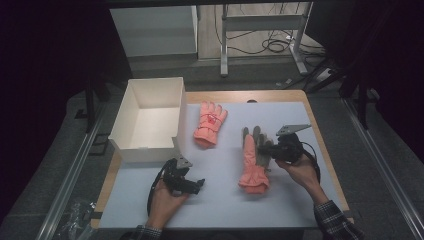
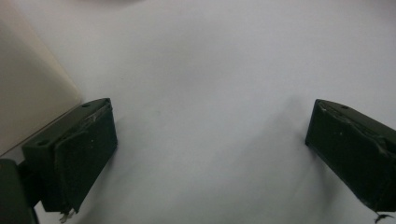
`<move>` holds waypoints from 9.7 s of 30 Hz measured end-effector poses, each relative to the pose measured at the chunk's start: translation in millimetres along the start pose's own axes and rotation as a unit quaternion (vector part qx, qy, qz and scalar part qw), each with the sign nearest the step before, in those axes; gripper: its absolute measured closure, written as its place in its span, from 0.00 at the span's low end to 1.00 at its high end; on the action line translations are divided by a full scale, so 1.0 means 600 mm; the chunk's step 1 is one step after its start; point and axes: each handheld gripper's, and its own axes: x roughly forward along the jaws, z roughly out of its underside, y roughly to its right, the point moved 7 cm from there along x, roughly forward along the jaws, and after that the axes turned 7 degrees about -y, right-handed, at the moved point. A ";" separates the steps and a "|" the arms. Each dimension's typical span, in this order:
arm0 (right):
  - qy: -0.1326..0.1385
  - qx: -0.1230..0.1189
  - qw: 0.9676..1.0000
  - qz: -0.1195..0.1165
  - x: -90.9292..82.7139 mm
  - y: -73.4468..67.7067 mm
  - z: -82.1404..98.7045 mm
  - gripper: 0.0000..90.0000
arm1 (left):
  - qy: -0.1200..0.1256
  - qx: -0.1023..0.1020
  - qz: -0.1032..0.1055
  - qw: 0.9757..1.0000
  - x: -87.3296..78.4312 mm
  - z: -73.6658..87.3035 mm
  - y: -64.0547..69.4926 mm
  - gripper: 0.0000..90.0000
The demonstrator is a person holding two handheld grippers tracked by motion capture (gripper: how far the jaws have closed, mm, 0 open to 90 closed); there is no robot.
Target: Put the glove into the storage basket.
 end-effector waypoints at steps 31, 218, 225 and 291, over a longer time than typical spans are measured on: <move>-0.005 -0.035 0.999 0.007 0.065 -0.018 -0.029 0.71 | 0.000 0.000 0.000 1.000 0.000 0.000 0.000 0.02; -0.008 -0.025 1.000 0.016 -0.027 -0.043 0.023 0.57 | 0.001 -0.001 0.000 1.000 0.000 0.000 0.000 0.02; -0.018 -0.009 1.000 0.018 -0.021 -0.043 0.082 0.74 | 0.000 0.001 0.000 1.000 0.000 0.000 0.000 0.02; -0.012 -0.035 0.999 0.027 0.053 -0.107 0.105 0.82 | -0.003 0.002 0.000 1.000 0.000 0.000 0.000 0.02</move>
